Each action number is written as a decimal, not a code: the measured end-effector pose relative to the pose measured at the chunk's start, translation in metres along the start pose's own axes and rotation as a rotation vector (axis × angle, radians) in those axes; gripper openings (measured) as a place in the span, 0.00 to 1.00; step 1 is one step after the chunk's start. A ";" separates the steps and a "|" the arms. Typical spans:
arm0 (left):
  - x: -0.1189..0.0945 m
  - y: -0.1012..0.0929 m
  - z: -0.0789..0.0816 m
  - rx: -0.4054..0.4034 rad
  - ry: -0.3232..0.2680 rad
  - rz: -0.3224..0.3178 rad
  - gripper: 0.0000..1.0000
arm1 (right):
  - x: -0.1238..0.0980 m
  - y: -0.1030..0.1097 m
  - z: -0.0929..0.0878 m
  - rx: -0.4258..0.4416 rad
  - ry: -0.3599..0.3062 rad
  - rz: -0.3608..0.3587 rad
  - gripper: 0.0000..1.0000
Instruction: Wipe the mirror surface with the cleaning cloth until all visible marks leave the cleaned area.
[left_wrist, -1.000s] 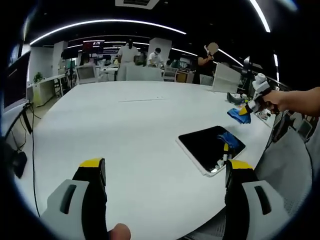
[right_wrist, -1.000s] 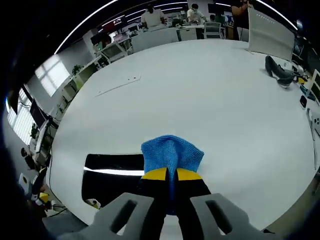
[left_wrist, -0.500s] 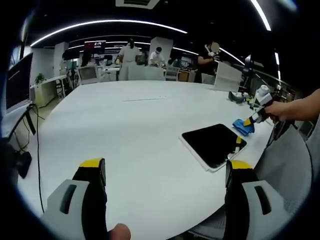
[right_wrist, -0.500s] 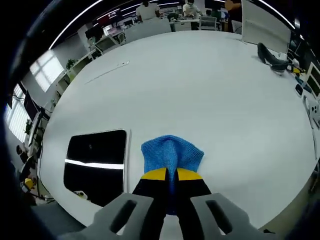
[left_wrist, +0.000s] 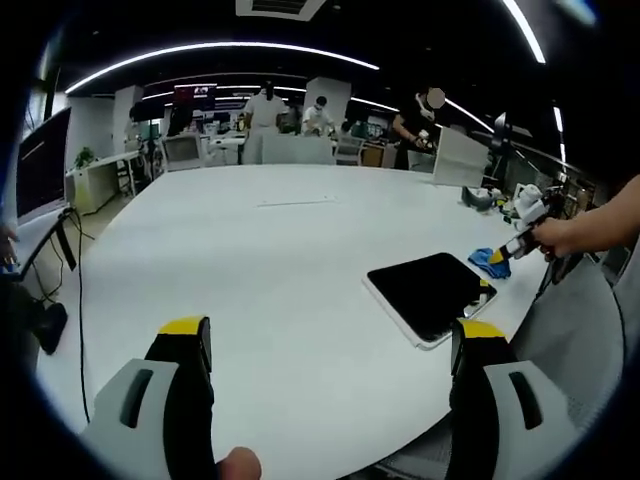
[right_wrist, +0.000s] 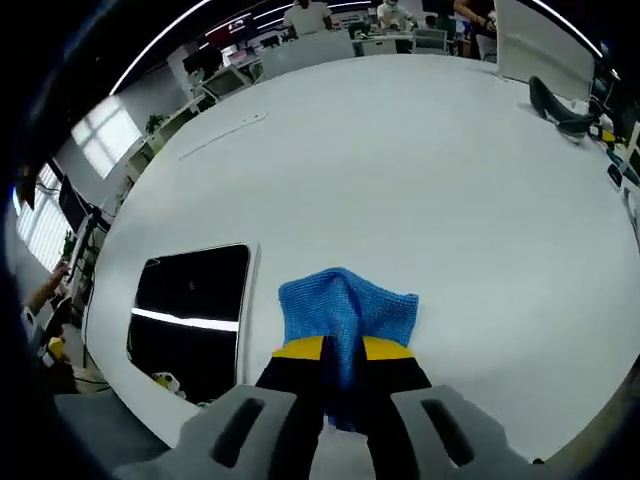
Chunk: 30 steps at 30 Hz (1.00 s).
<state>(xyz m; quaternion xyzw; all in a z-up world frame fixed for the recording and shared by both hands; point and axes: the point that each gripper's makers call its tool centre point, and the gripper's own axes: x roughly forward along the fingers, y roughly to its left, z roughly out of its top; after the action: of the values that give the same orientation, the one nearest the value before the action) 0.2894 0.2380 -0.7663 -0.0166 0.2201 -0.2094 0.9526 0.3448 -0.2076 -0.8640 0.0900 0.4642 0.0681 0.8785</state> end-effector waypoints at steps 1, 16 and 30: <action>0.000 0.001 0.000 -0.001 0.002 0.000 0.99 | -0.003 0.002 0.009 -0.029 -0.043 0.012 0.31; -0.004 0.013 -0.009 -0.004 0.024 -0.065 0.99 | -0.062 -0.019 0.007 -0.328 -0.256 0.246 0.98; -0.007 0.018 -0.014 -0.014 0.013 -0.043 0.99 | -0.073 -0.054 -0.028 -0.317 -0.246 0.137 0.98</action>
<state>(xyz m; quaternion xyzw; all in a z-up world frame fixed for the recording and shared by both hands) 0.2846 0.2585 -0.7779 -0.0267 0.2272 -0.2282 0.9464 0.2826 -0.2725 -0.8333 -0.0105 0.3297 0.1883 0.9250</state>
